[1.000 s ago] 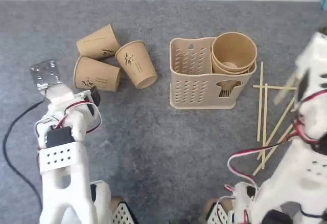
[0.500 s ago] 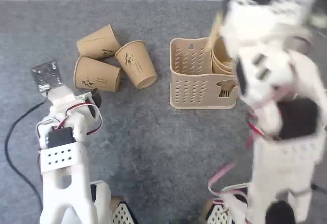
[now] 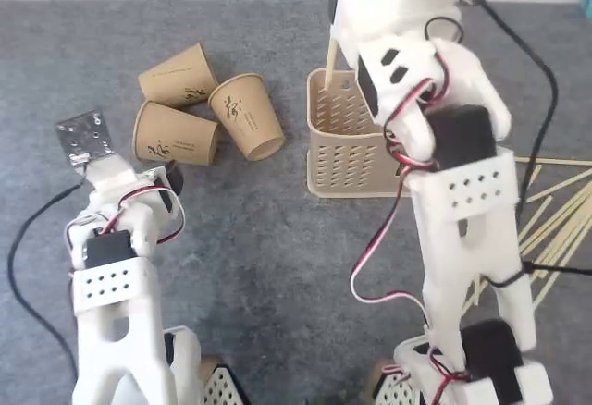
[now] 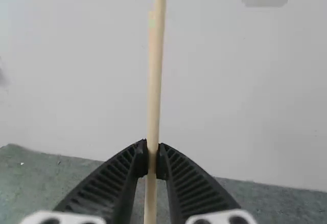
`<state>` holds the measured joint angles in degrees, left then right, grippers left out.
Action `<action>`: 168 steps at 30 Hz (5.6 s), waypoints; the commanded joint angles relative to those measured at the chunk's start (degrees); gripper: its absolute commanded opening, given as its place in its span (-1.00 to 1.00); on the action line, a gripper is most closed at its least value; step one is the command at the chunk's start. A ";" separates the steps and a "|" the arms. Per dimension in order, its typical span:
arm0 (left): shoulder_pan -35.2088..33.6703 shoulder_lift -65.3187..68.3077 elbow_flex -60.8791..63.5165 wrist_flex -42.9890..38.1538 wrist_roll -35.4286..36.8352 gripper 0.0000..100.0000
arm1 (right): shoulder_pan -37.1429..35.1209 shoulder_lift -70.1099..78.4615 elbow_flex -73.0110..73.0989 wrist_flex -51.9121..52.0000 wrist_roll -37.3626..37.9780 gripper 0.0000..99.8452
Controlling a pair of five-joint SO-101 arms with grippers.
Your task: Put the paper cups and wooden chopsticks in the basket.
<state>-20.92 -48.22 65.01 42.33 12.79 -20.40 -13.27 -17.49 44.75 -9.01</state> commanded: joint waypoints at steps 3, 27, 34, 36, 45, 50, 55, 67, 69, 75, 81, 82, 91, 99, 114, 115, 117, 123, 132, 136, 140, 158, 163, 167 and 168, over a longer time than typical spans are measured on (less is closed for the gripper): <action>0.00 -2.29 -0.66 -1.67 0.09 -0.57 | 2.15 -0.66 8.35 -9.36 -0.35 -0.98; 0.00 -1.93 -0.48 -2.64 0.09 -0.57 | 5.32 -21.67 55.82 -36.88 -0.44 -0.75; 0.00 -1.93 -0.48 -2.73 0.09 -0.57 | 5.41 -25.10 58.20 -36.79 -0.70 -0.66; 0.00 -1.93 -0.48 -2.73 0.09 -0.57 | 5.41 -27.56 58.20 -35.82 -0.70 -0.70; -0.09 -1.85 -0.57 -2.90 0.44 -0.57 | 6.81 -49.36 58.20 -9.71 -0.79 -0.75; -0.26 -1.85 -0.57 -3.69 0.53 -0.57 | 15.16 -62.20 58.20 10.24 -0.88 -0.75; -0.18 -1.85 -0.84 -3.43 0.53 -0.57 | 26.07 -72.48 58.20 27.12 -0.70 -0.76; -0.35 -1.76 -5.41 2.90 0.26 -0.56 | 49.63 -78.81 77.19 32.13 8.26 -0.76; -0.35 -1.76 -7.69 5.36 0.26 -0.56 | 52.26 -78.81 84.57 27.74 8.53 -0.76; -0.35 -1.67 -16.57 13.63 0.26 -0.56 | 54.73 -78.90 104.62 17.01 4.48 -0.76; -0.35 4.66 -28.44 20.75 0.44 -0.56 | 54.11 -78.90 108.40 14.64 4.84 -0.75; -0.35 7.47 -31.25 21.89 0.44 -0.56 | 52.35 -78.90 109.19 14.64 4.84 -0.75; -4.13 34.29 -55.43 27.08 0.26 -0.56 | 48.48 -78.99 113.14 9.45 4.92 -0.75; -7.56 53.71 -70.99 27.25 0.18 -0.56 | 48.48 -78.99 113.14 9.45 4.92 -0.75; -3.87 74.73 -85.58 26.02 0.35 -0.56 | 48.48 -78.99 113.14 9.89 4.92 -0.75; -3.25 75.43 -85.93 26.02 0.35 -0.56 | 48.48 -78.99 113.14 9.89 4.92 -0.75; -2.20 75.60 -85.85 26.02 0.44 -0.56 | 48.48 -78.99 113.14 9.89 4.92 -0.75; 0.44 75.60 -85.85 29.45 0.53 -0.56 | 48.48 -78.99 113.14 9.89 4.92 -0.75; 5.36 75.08 -86.20 38.24 0.53 -0.57 | 48.48 -78.99 113.14 9.89 4.92 -0.75; 7.30 71.47 -86.37 42.02 0.53 -0.57 | 48.48 -78.99 113.14 9.89 4.92 -0.75; 9.76 67.25 -86.11 45.98 0.53 -0.57 | 48.48 -78.99 113.14 9.89 4.92 -0.75; 22.42 65.49 -86.20 47.12 1.85 -0.57 | 48.57 -78.99 113.14 9.89 4.92 -0.75; 23.38 65.49 -88.66 49.41 2.11 -0.57 | 48.66 -78.99 113.14 9.80 4.92 -0.75; 22.15 65.58 -88.31 49.58 1.85 -0.57 | 48.66 -78.99 113.14 9.80 4.92 -0.75; 21.27 65.76 -88.31 49.85 1.93 -0.60 | 48.66 -78.99 113.14 9.80 4.92 -0.75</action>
<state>2.02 21.05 -20.88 91.30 14.37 28.66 -91.25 95.47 55.30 -3.56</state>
